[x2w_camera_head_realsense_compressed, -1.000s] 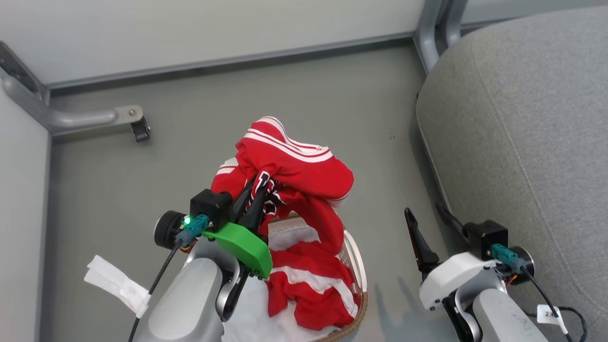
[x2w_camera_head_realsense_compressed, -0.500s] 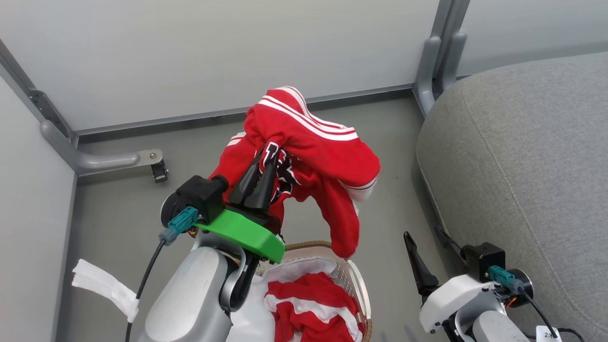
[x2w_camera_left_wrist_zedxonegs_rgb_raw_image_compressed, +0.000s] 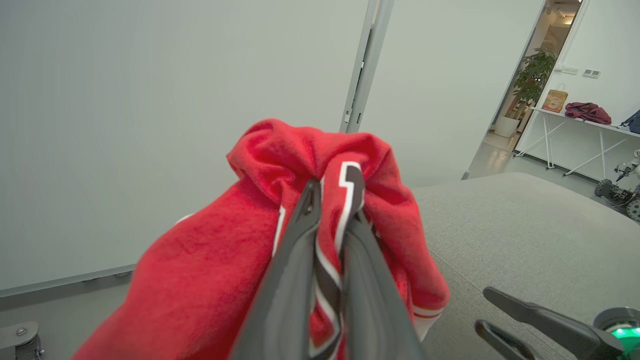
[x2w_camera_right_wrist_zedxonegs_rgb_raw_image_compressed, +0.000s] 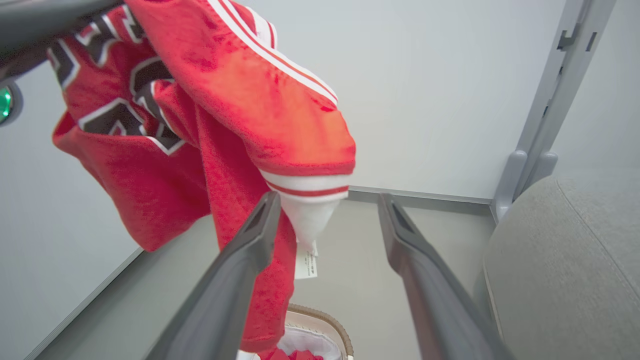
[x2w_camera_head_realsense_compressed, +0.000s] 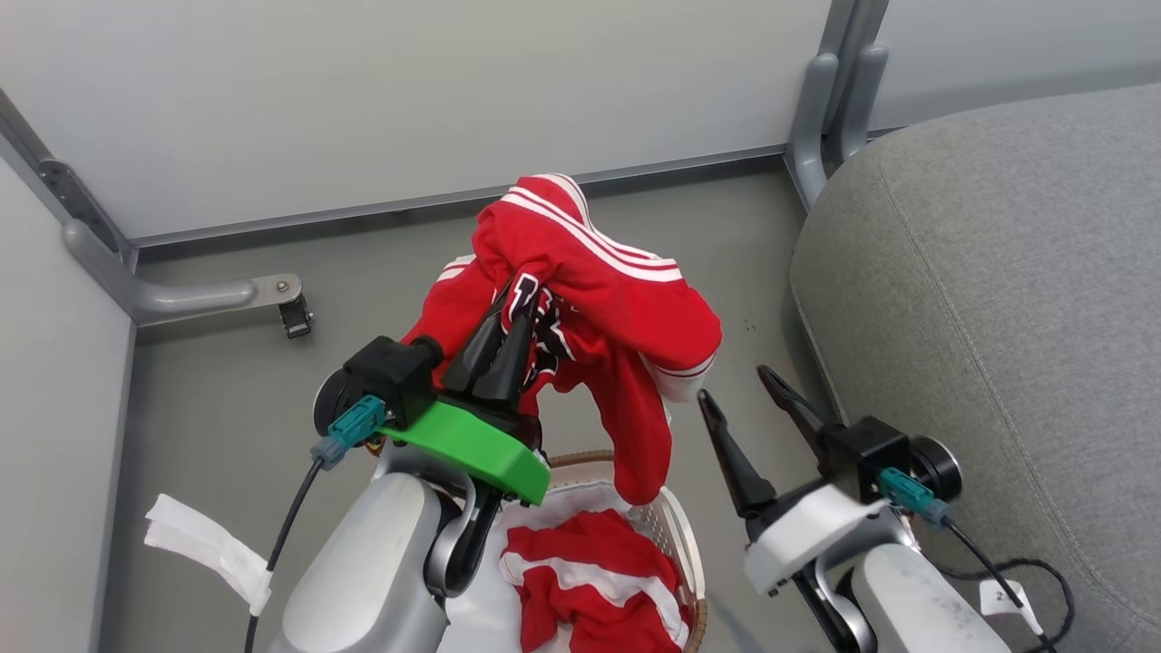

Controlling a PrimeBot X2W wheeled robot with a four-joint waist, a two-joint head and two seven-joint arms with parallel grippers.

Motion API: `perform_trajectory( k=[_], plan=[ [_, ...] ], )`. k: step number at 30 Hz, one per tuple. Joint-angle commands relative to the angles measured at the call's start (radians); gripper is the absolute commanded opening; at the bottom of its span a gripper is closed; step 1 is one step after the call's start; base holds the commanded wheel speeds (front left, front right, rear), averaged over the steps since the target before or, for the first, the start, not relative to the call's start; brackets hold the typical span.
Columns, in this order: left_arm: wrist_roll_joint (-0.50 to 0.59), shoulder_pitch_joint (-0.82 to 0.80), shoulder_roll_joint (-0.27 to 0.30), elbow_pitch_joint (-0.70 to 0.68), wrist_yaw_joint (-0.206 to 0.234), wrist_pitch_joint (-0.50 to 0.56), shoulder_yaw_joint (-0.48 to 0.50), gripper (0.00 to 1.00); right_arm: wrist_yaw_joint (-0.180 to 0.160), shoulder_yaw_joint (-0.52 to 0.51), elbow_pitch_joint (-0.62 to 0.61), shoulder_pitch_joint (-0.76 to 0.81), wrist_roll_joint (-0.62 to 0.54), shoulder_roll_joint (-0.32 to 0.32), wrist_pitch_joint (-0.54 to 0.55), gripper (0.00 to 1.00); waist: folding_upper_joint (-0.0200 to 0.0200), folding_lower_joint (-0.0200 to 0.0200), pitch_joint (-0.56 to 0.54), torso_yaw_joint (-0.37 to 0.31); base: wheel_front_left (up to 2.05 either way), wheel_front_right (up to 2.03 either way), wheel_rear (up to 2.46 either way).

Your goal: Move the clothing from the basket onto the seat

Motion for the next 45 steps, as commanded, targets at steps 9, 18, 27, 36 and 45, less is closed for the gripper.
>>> perform_trajectory(
  k=[9,18,27,36,45],
  plan=[
    [-0.005,-0.002,0.002,0.014,-0.003,-0.001,-0.013,0.00,-0.001,0.193,-0.009,-0.182,-0.087,-0.019,-0.002,1.00,0.0000,0.0001,0.020,0.015,0.00,0.00,0.00],
    [-0.036,-0.012,0.002,0.005,-0.005,-0.001,-0.063,0.00,-0.001,0.259,0.134,-0.287,-0.133,-0.005,-0.002,1.00,0.0000,0.0001,0.025,0.052,0.00,0.00,0.00],
    [-0.084,-0.020,0.001,-0.002,-0.010,-0.001,-0.148,0.00,-0.001,0.351,0.245,-0.377,-0.085,-0.004,-0.002,1.00,0.0000,0.0001,0.038,0.082,0.00,0.00,0.00],
    [-0.115,-0.037,0.001,-0.010,-0.017,-0.001,-0.201,0.00,-0.001,0.384,0.308,-0.439,-0.086,-0.003,-0.002,1.00,0.0000,0.0001,0.047,0.107,0.00,0.00,0.00],
    [-0.135,-0.053,0.001,-0.025,-0.022,-0.001,-0.227,0.00,-0.001,0.424,0.360,-0.483,-0.054,-0.003,-0.002,0.00,0.0000,0.0001,0.060,0.128,0.00,0.00,0.00]
  ],
)
